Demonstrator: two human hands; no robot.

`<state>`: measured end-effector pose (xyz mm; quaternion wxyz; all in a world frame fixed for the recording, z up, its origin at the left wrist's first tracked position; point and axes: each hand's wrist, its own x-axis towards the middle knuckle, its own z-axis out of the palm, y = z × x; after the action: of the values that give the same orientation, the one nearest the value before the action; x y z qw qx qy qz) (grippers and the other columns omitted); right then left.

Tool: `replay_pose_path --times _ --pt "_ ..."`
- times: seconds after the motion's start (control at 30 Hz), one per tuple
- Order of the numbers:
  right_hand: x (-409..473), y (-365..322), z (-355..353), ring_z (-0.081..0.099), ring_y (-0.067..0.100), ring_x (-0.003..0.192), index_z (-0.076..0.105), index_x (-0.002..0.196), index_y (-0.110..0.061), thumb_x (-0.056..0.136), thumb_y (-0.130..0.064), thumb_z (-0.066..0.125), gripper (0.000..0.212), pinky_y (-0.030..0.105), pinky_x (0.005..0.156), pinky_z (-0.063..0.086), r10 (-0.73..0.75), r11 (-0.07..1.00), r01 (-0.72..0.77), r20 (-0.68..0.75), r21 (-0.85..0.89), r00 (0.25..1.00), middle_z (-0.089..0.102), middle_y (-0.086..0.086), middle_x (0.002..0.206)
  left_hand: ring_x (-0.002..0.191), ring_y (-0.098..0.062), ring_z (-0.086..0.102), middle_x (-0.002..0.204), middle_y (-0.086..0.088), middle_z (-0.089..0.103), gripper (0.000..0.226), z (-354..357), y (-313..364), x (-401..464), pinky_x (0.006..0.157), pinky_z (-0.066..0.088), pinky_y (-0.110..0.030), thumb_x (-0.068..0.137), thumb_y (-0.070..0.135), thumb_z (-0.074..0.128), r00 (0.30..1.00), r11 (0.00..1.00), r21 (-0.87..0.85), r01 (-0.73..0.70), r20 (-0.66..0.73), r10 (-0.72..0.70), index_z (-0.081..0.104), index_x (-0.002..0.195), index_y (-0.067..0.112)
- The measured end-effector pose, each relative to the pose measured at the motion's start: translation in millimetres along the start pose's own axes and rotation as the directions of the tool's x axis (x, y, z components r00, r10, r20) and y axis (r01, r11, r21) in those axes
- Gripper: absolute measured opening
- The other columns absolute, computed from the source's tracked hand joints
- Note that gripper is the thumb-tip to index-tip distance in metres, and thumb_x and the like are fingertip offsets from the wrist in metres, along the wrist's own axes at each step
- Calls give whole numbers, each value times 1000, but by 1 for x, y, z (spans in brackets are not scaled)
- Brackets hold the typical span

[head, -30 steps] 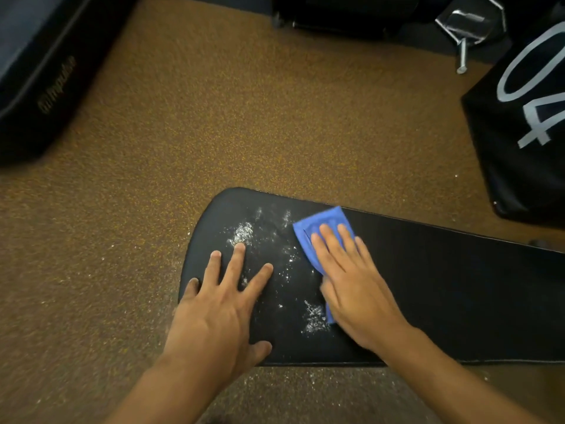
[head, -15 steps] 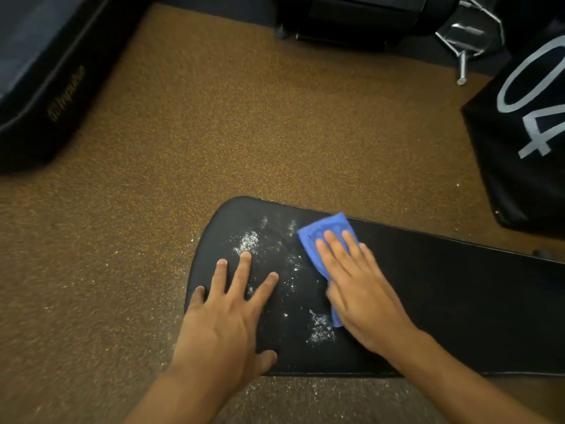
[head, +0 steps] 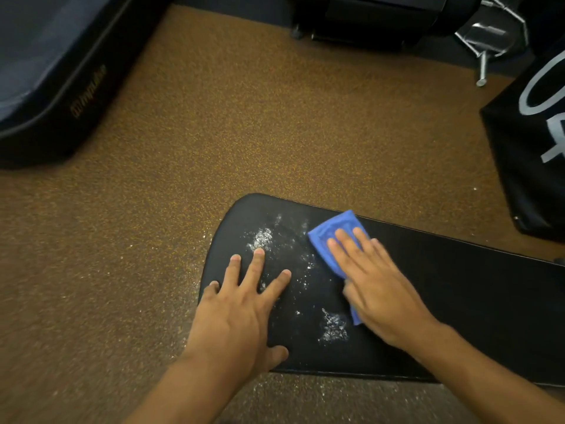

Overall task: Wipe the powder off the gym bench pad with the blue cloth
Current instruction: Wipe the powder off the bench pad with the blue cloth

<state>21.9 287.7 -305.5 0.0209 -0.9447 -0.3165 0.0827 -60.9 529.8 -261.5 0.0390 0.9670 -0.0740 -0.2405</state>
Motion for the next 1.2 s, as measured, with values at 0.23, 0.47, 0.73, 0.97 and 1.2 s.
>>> replay_pose_path --times 0.23,0.47,0.73,0.97,1.2 --pt "71 -44 1 8 35 155 23 159 -12 89 -35 17 74 51 125 11 176 980 -169 -63 108 982 21 6 168 154 -33 -11 165 0 -26 109 6 -2 2 119 25 -50 75 81 54 1000 1000 27 2 -18 -1 -18 151 48" --pt "39 -17 -2 -6 19 156 17 161 -20 93 -32 18 69 42 125 3 47 997 -47 -2 56 999 12 -1 169 153 -35 -15 164 -2 -31 110 8 -3 -1 118 22 -53 77 78 54 999 1000 -8 -17 -34 16 -20 151 46" --pt "71 -54 -6 5 28 156 22 160 -14 93 -30 20 69 48 125 10 -45 997 45 -12 55 999 17 3 168 152 -35 -19 162 -2 -35 109 10 -3 -1 120 18 -54 80 76 53 1000 999 -33 -11 -23 10 -22 151 45" --pt "80 -29 -9 -2 25 156 15 161 -18 90 -34 12 73 46 125 6 86 994 -86 8 71 996 12 1 169 151 -35 -24 157 -4 -44 109 5 -3 -5 122 12 -56 81 73 54 999 997 -82 -3 -41 -1 -26 150 45" --pt "68 -51 -5 1 25 156 21 160 -14 94 -29 22 68 45 125 7 -114 993 113 9 46 993 15 2 169 140 -45 43 160 -16 38 103 31 -12 -23 92 53 -63 51 81 60 989 988 -154 -21 -149 -2 51 143 36"
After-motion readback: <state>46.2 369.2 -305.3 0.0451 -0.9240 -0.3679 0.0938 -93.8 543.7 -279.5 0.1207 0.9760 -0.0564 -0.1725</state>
